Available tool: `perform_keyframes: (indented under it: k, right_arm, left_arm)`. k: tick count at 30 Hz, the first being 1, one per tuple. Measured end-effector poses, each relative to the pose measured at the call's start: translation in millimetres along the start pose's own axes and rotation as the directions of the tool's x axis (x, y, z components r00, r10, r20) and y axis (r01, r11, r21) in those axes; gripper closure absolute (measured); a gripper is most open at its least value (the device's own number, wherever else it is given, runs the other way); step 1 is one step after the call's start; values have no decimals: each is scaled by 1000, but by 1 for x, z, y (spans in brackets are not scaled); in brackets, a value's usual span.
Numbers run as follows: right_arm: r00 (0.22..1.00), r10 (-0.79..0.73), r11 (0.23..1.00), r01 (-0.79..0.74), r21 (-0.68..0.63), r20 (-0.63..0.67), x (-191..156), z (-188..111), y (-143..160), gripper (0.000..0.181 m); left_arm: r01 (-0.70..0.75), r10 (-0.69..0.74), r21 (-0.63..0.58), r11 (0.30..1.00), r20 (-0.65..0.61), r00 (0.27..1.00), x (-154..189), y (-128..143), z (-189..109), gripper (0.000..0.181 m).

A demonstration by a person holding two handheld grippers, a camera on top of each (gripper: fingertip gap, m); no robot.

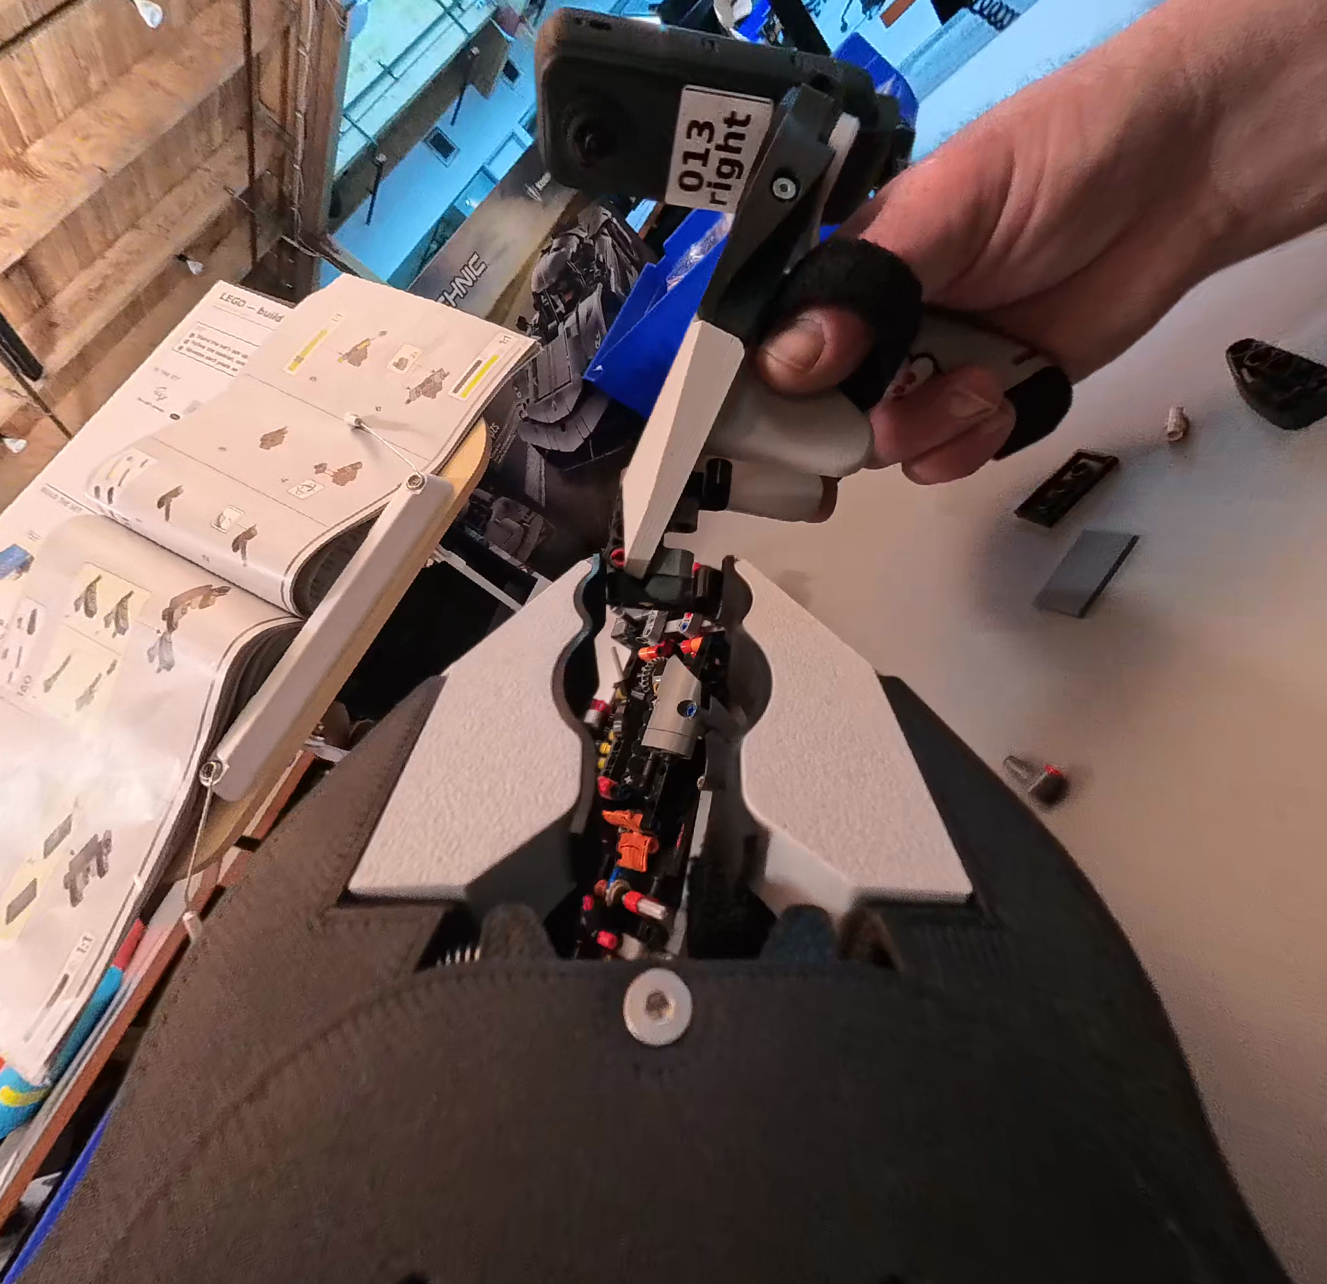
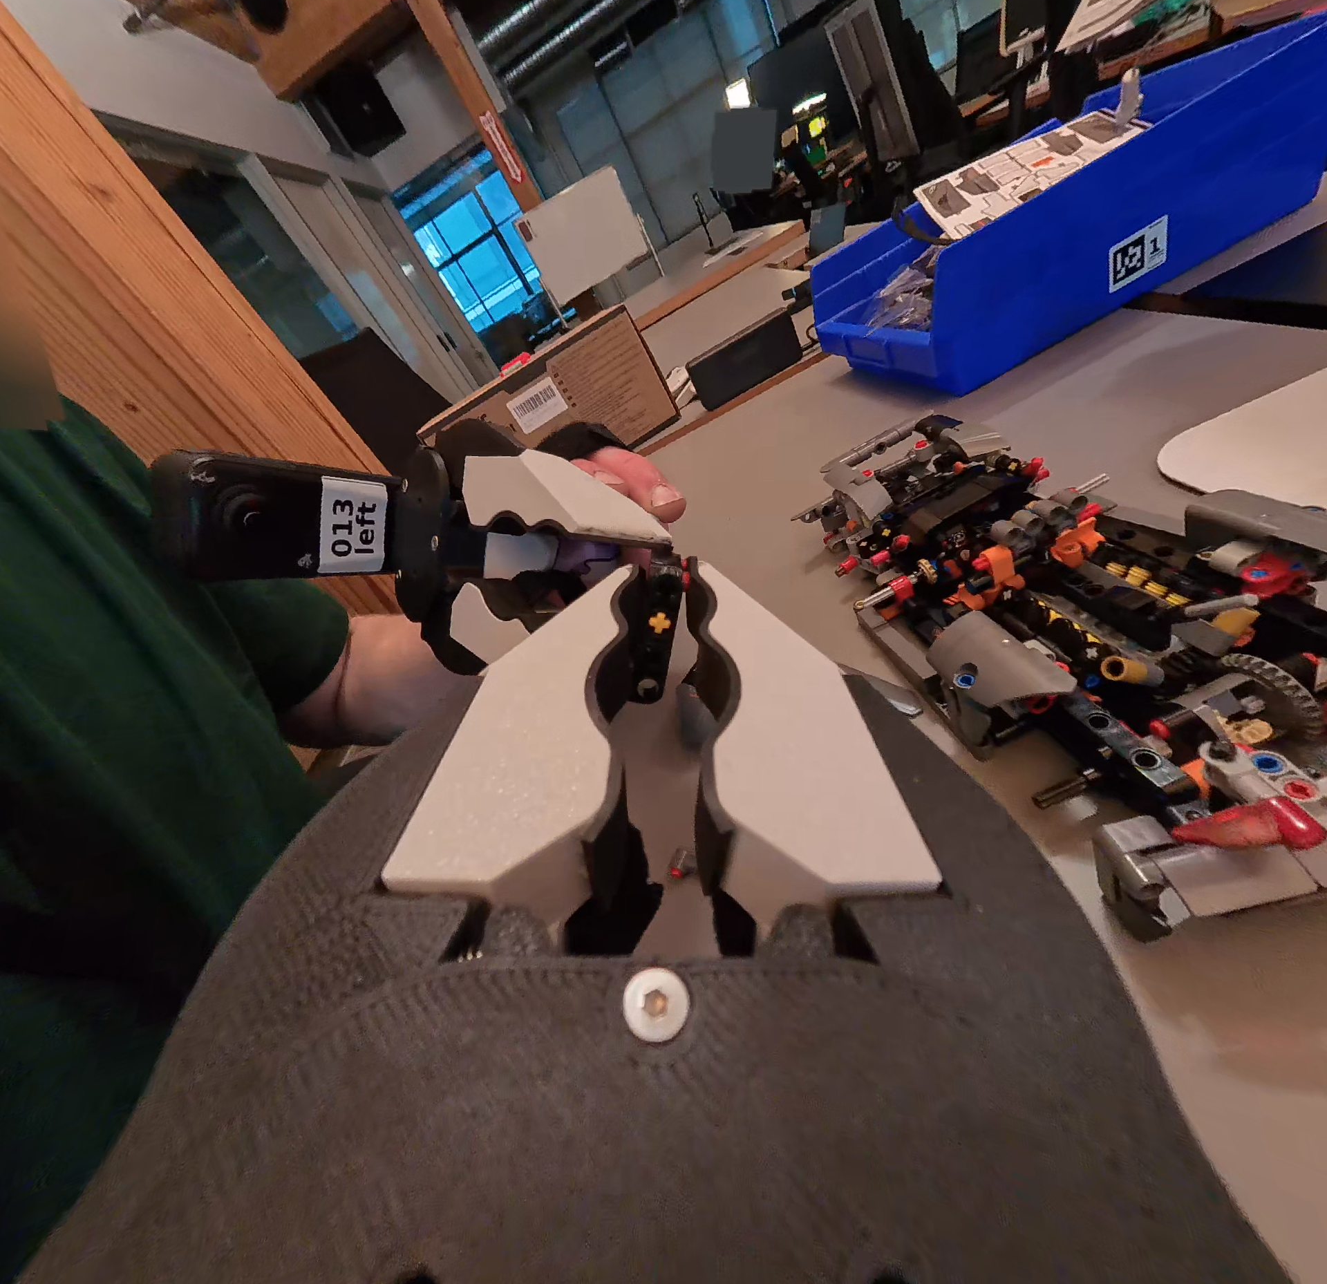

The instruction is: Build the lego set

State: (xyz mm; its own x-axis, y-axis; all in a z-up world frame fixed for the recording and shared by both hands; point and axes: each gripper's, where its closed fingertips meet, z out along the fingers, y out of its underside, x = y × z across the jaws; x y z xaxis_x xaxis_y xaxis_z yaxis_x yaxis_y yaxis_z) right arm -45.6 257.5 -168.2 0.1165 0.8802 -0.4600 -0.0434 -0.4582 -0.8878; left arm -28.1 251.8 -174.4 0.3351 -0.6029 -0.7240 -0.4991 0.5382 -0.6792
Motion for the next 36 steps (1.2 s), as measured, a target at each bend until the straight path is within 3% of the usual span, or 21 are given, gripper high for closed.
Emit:
perform_keyframes:
  k: [7, 14, 19, 36]
  right_arm:
    - [990, -111, 993, 113, 21, -83, 3, -9, -5, 173]
    - [946, -263, 965, 260, -36, -191, 6, -9, -1, 174]
    - [899, -366, 931, 359, -74, -241, 6, -12, 0, 174]
    - [912, -367, 929, 369, -24, -181, -4, -11, -1, 174]
  left_arm:
    - [69, -70, 58, 996, 0, 998, 0, -9, -1, 141]
    - [130, -130, 22, 991, -4, 991, 0, 0, 3, 138]
    - [267, -268, -15, 964, -36, 963, -2, 12, 4, 140]
    - [331, -332, -25, 943, -113, 937, 8, 14, 7, 148]
